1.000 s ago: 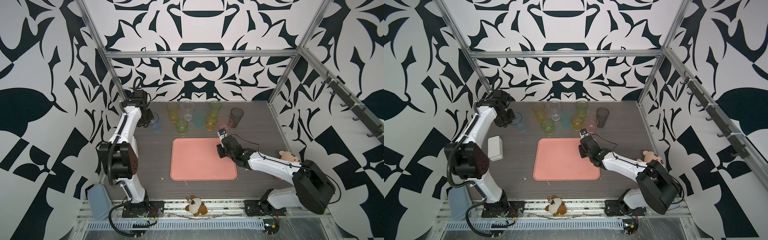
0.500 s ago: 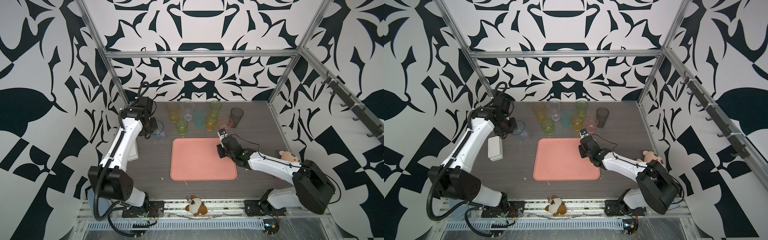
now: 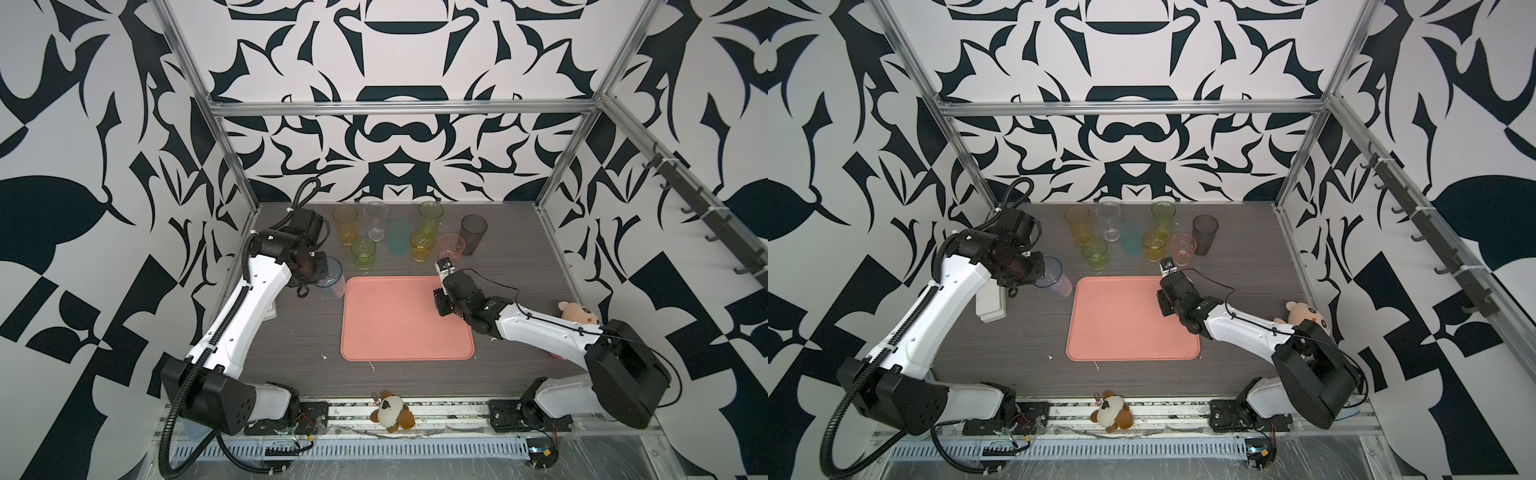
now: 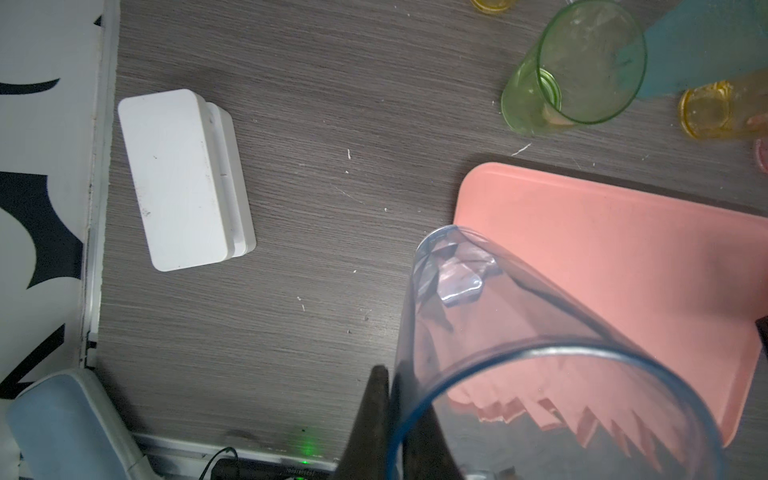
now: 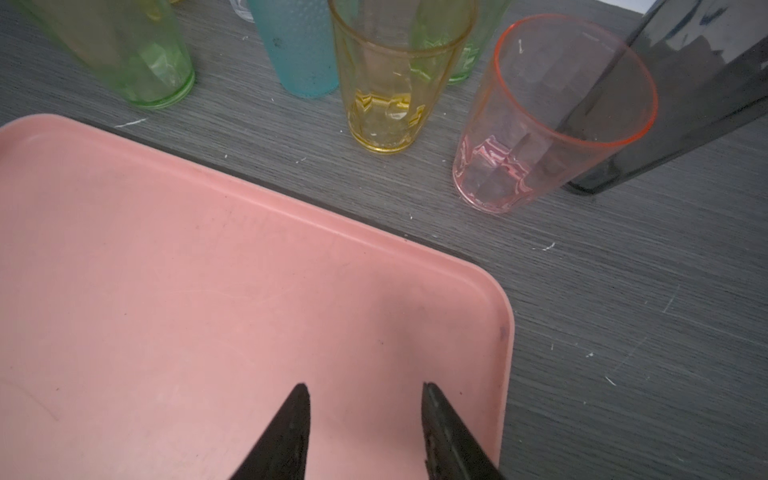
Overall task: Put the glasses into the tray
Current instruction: 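Lift the blue glass with the left gripper and carry it over the tray, then lower the blue glass onto the tray corner and open the left gripper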
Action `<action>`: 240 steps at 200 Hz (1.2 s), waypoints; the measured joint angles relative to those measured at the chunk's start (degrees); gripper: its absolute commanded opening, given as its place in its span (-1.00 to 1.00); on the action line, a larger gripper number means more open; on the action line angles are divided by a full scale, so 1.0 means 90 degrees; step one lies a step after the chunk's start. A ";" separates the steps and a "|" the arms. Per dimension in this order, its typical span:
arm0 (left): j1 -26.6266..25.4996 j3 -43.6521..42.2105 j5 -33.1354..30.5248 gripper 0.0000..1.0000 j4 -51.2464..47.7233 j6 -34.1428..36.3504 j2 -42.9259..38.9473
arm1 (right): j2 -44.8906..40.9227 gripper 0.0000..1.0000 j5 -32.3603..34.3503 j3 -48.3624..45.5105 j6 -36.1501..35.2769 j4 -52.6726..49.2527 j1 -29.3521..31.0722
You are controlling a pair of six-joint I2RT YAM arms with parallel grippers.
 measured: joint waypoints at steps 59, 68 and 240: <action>-0.0534 -0.0066 0.0039 -1.00 0.0000 0.0032 0.0015 | 0.0000 -0.05 0.0041 0.0000 0.0000 0.0000 0.0000; -0.0602 -0.0063 0.0039 -1.00 -0.0002 0.0032 0.0036 | 0.0000 -0.05 0.0041 0.0000 0.0000 0.0000 0.0000; -0.0928 0.0129 0.0206 -1.00 0.0699 -0.0522 0.1739 | 0.0007 -0.05 0.0095 0.0000 -0.0002 -0.0005 0.0000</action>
